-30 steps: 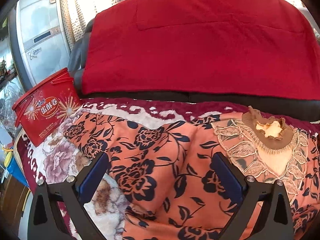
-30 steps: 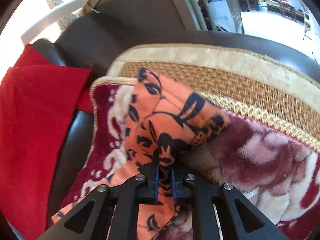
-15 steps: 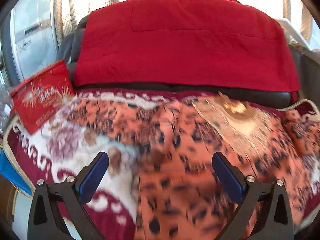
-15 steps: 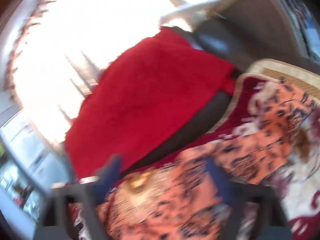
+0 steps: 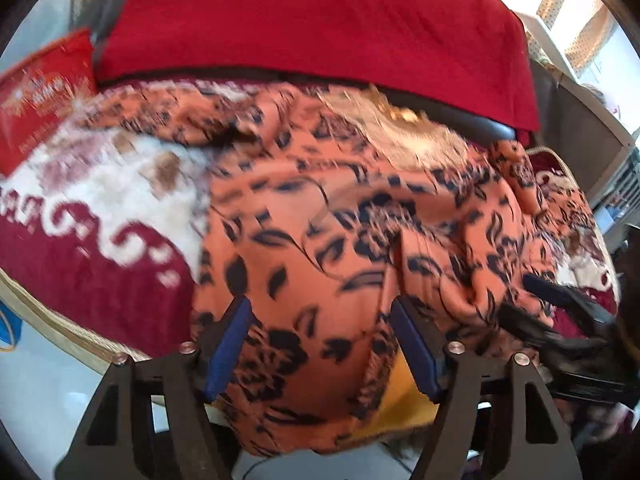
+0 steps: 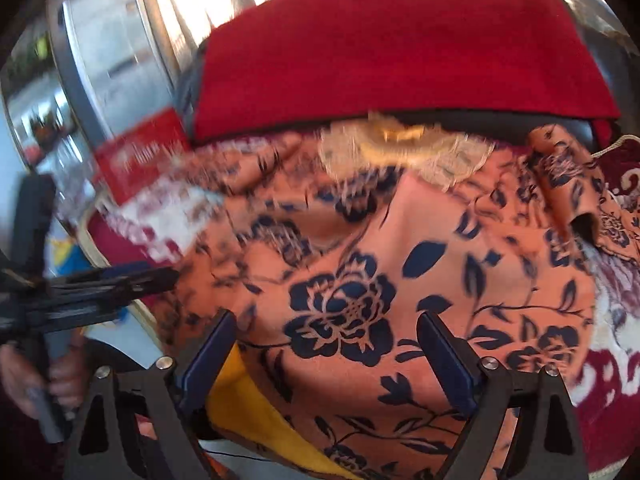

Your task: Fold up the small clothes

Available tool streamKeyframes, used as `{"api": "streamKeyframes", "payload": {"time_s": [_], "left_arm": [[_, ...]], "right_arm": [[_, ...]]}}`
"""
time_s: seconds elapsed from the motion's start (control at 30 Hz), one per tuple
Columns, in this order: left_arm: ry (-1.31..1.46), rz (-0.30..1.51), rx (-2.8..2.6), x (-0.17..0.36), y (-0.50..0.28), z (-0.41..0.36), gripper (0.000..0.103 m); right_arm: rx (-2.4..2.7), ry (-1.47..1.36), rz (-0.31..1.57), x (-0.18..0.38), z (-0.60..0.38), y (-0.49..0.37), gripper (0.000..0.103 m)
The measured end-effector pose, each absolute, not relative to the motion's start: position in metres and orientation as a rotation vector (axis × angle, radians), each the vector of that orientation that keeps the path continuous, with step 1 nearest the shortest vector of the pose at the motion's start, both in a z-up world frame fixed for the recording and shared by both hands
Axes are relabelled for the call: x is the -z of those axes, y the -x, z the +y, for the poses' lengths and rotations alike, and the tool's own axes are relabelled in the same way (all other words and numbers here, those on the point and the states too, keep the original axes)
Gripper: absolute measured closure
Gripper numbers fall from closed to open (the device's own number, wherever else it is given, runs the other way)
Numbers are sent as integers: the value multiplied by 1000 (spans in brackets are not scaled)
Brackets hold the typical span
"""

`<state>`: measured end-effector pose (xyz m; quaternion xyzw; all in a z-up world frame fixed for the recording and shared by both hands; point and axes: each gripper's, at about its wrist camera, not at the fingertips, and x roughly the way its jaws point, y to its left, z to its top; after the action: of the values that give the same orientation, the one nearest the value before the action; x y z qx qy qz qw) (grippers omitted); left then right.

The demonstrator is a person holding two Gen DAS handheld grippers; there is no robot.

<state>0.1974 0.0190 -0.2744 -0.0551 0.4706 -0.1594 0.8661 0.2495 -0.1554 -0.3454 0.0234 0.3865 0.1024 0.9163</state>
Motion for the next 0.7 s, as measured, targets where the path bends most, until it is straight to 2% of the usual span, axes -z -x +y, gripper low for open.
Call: {"api": "streamKeyframes", "payload": {"time_s": [0.03, 0.07, 0.1, 0.13, 0.17, 0.2, 0.27, 0.5, 0.67, 0.7], "left_arm": [[114, 999, 335, 278, -195, 18, 30], [110, 1007, 335, 280, -193, 17, 30], [104, 1017, 333, 283, -191, 16, 30], [96, 1023, 332, 285, -189, 17, 30], [92, 1026, 334, 286, -188, 18, 30], [88, 1027, 340, 286, -187, 18, 30], [82, 1022, 357, 284, -184, 18, 30], [102, 1021, 519, 284, -188, 2, 29], [-1, 1037, 554, 304, -190, -28, 30], [-30, 1014, 567, 304, -189, -33, 40]], "right_arm": [[-208, -47, 827, 356, -155, -256, 12], [-199, -47, 863, 370, -153, -265, 24], [-181, -34, 900, 390, -153, -274, 41], [-151, -3, 914, 396, -154, -276, 47], [-140, 43, 885, 398, -153, -274, 62], [-148, 70, 869, 395, -154, -271, 83], [-177, 19, 881, 390, -163, -268, 99], [-255, -75, 959, 385, -185, -235, 100], [-176, -95, 1058, 411, -212, -213, 100], [-174, -108, 1054, 410, -216, -210, 100]]}}
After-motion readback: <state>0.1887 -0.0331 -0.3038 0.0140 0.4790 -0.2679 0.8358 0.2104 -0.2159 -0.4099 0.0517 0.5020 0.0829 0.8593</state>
